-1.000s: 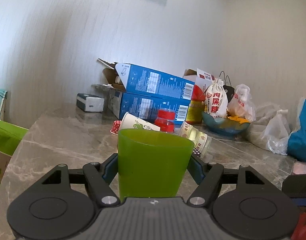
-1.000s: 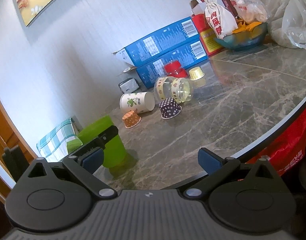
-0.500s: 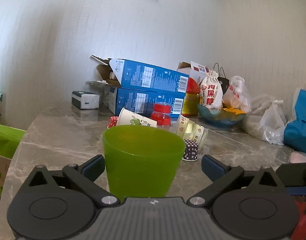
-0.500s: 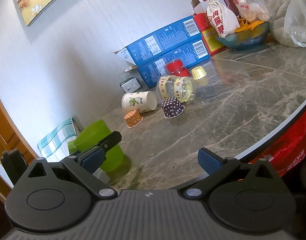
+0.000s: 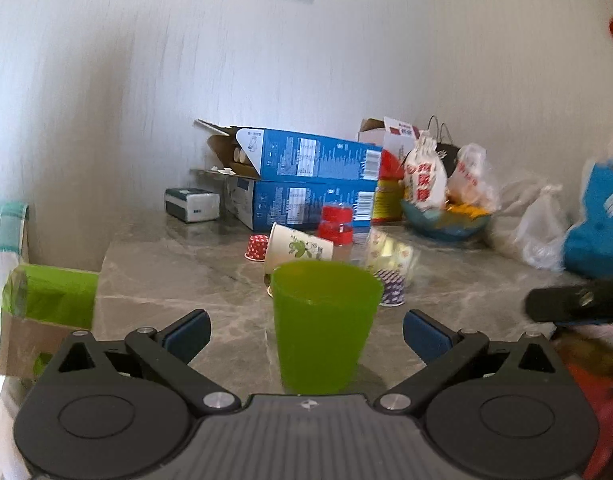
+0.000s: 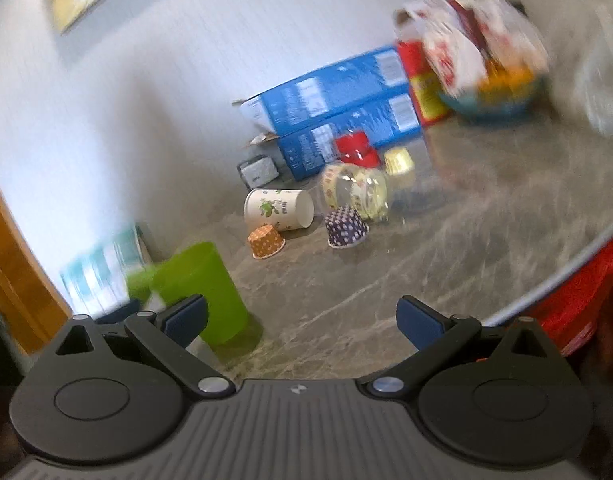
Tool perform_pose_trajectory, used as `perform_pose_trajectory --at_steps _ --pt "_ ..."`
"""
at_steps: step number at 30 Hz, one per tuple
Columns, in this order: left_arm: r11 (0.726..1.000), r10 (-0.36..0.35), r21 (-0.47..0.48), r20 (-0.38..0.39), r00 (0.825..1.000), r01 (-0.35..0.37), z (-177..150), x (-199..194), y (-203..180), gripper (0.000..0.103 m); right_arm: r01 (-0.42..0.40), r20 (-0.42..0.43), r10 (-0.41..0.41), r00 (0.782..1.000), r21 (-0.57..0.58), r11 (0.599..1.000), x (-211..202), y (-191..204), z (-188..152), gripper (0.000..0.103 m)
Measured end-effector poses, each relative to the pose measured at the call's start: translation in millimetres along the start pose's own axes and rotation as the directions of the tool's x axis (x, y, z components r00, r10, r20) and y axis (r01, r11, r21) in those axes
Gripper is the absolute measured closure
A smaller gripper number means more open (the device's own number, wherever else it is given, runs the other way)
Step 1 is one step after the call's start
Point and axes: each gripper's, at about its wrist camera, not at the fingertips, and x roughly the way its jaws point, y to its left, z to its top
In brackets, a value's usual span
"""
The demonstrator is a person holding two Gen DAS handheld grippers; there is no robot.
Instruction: Flip cup upright
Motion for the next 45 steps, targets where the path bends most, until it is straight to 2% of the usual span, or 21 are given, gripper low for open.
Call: perform_pose_trajectory --at_steps 2,4,5,7,9,13,16,19,38,45 --pt "1.000 0.014 -0.014 -0.078 0.997 -0.015 20.9 -11.2 7.1 0.000 0.035 0.040 -0.031 0.999 -0.107 0.994 -16.3 23.2 11.8 0.001" --pt "0.997 0.069 -0.016 -0.164 0.984 -0.073 39.7 -15.4 12.5 0.000 0.066 0.081 -0.053 0.995 -0.159 0.985 -30.0 38.7 21.5 0.001" --pt "0.995 0.091 -0.021 -0.211 0.973 -0.098 48.7 -17.2 15.2 0.000 0.070 0.074 -0.059 0.995 -0.155 0.985 -34.0 43.6 28.0 0.001" --pt "0.995 0.087 -0.018 -0.278 0.957 -0.095 60.0 -19.9 18.2 0.000 0.026 -0.003 -0.027 1.000 -0.113 0.993 -31.4 45.3 39.7 0.001" --pt "0.998 0.065 -0.003 -0.261 0.963 -0.068 69.1 -28.3 15.4 0.000 -0.001 -0.096 -0.003 0.995 -0.045 0.999 -24.3 42.8 47.2 0.001" --pt "0.997 0.065 0.054 -0.248 0.967 -0.054 79.1 -37.7 3.2 0.000 0.087 -0.117 -0.089 0.989 -0.025 0.996 -18.5 40.8 49.0 0.001" --pt "0.999 0.032 0.038 -0.264 0.964 -0.022 86.3 -31.9 -4.0 0.000 0.093 -0.141 -0.093 0.986 -0.006 0.996 -15.6 36.7 49.4 0.001" --pt "1.000 0.007 0.022 -0.281 0.960 -0.001 89.1 -27.9 -6.6 0.000 0.113 -0.136 -0.114 0.984 -0.015 0.993 -16.0 35.6 51.1 0.001" --pt "0.999 0.052 0.008 -0.281 0.958 -0.051 91.7 -20.9 -0.9 0.000 0.106 -0.164 -0.112 0.980 -0.042 0.993 -1.1 36.4 55.1 0.001" --pt "0.999 0.049 0.017 -0.271 0.961 -0.046 91.8 -19.7 -4.9 0.000 0.102 -0.160 -0.107 0.981 -0.042 0.994 1.8 34.4 56.3 0.001"
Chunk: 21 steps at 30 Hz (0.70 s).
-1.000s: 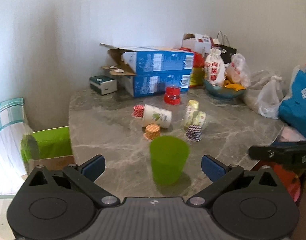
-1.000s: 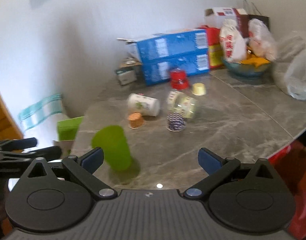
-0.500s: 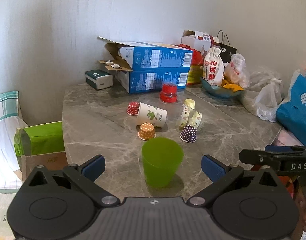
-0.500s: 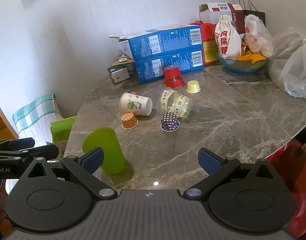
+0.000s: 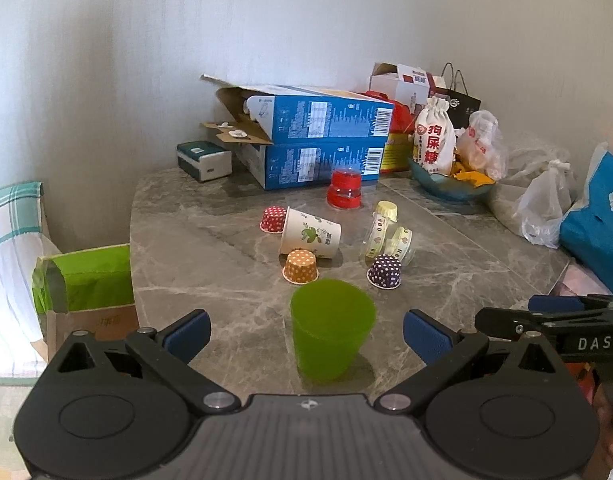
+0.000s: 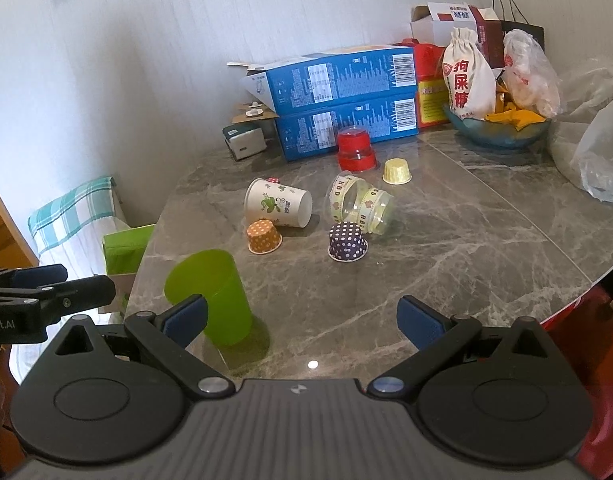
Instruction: Flip cup upright
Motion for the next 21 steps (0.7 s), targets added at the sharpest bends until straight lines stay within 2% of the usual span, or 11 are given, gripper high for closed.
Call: perform_pose_trajectory --at_steps 21 --pt "0.999 -0.033 0.025 0.010 0.999 0.033 1.1 4.9 -11.1 0.000 -0.009 -0.010 0.009 1.000 0.013 1.000 9.6 -6.5 3.8 0.001"
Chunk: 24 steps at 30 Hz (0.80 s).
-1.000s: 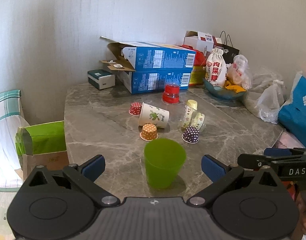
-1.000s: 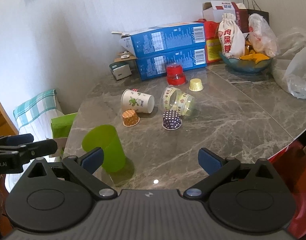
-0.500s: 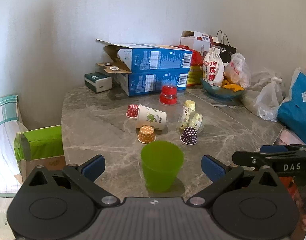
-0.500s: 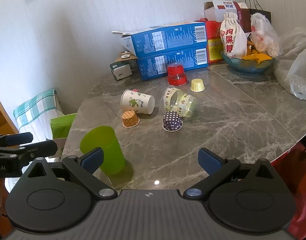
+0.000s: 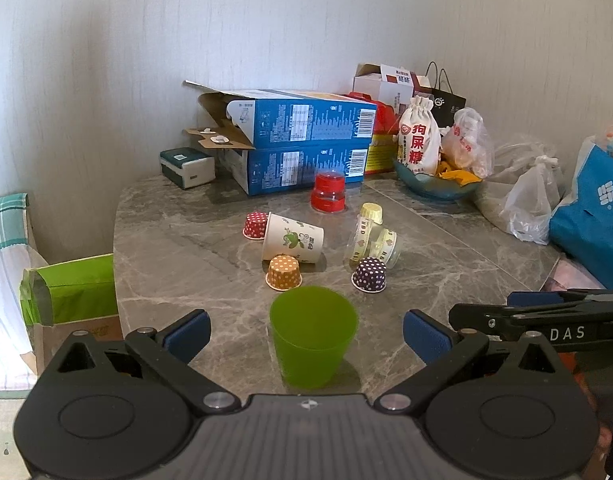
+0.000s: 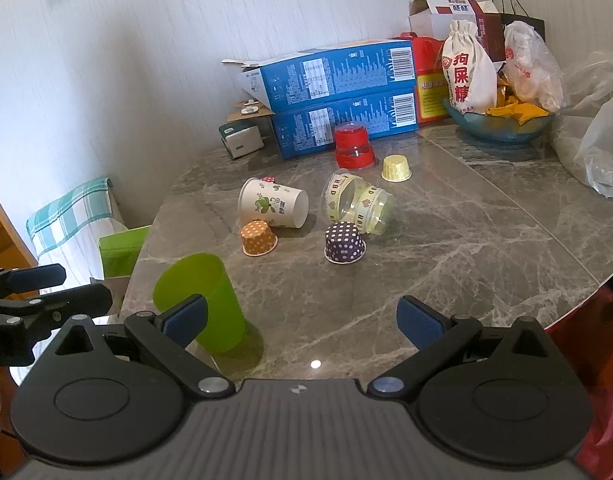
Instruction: Flip cup upright
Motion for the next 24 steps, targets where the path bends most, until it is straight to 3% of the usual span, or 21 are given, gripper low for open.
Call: perform_pose_trajectory --at_steps 24 --pt "1.000 -0.002 -0.005 0.002 1.000 0.002 0.2 2.2 0.1 0.000 0.005 0.008 -0.006 1.000 0.002 1.000 -1.4 -3.7 -0.5 0.001"
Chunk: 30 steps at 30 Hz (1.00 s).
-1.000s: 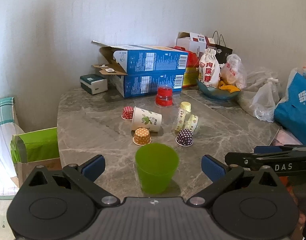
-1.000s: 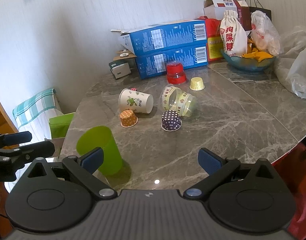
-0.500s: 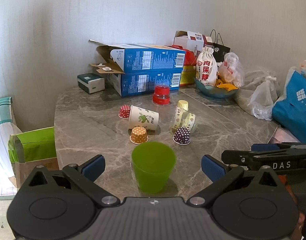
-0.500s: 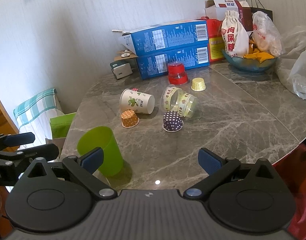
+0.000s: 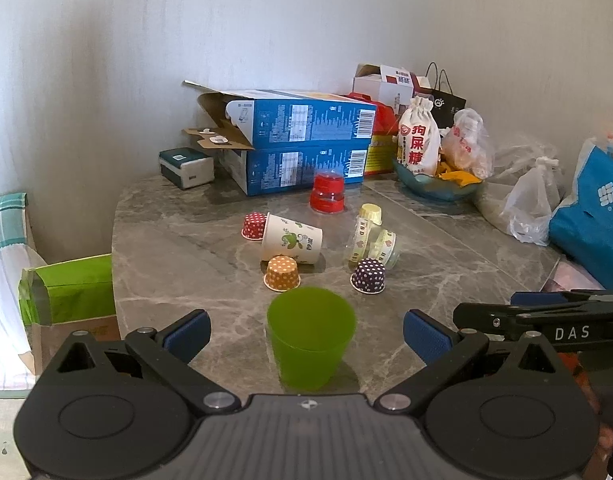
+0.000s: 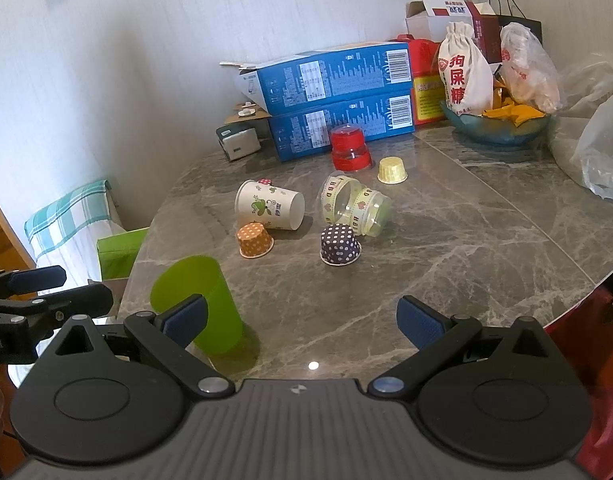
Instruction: Flip cup upright
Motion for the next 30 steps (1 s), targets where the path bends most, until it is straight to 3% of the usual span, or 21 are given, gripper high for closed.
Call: perform_pose_trajectory --at_steps 30 --pt "1.000 -0.023 -0.005 0.012 1.000 0.023 1.5 1.7 -0.3 0.000 0.003 -0.010 -0.003 1.000 0.008 1.000 3.9 -1.3 0.1 0.001"
